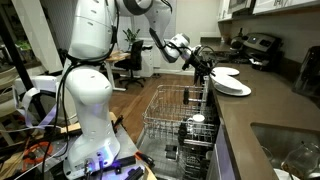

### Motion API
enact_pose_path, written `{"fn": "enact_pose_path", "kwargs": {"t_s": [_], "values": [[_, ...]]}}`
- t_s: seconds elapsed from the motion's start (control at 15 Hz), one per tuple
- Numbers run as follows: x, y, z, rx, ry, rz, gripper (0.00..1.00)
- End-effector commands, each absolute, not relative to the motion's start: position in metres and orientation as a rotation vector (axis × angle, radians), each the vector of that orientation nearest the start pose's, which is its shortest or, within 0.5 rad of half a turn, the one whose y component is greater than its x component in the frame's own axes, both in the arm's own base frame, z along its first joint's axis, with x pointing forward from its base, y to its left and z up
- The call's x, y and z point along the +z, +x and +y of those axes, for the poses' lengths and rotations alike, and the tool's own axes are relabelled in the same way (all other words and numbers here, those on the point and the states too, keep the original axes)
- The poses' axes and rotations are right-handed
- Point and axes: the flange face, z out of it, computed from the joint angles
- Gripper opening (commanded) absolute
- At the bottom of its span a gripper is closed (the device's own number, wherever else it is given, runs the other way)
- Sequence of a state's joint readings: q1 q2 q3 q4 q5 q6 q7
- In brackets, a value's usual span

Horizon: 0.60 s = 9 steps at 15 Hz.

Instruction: Remove the plate from the plate dryer and put it on top of the plate on right of the counter

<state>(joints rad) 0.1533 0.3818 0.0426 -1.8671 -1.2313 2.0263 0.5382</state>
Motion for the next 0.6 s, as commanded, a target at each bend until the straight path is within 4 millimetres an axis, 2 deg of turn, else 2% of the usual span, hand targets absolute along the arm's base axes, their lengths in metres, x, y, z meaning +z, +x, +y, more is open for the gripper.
{"fn": "enact_pose_path", "kwargs": {"t_s": [0.0, 0.53], "values": [[0.33, 0.635, 0.057, 0.254, 2.082, 0.406, 0.02], [0.327, 0.641, 0.039, 0.295, 2.078, 0.427, 0.02]]}}
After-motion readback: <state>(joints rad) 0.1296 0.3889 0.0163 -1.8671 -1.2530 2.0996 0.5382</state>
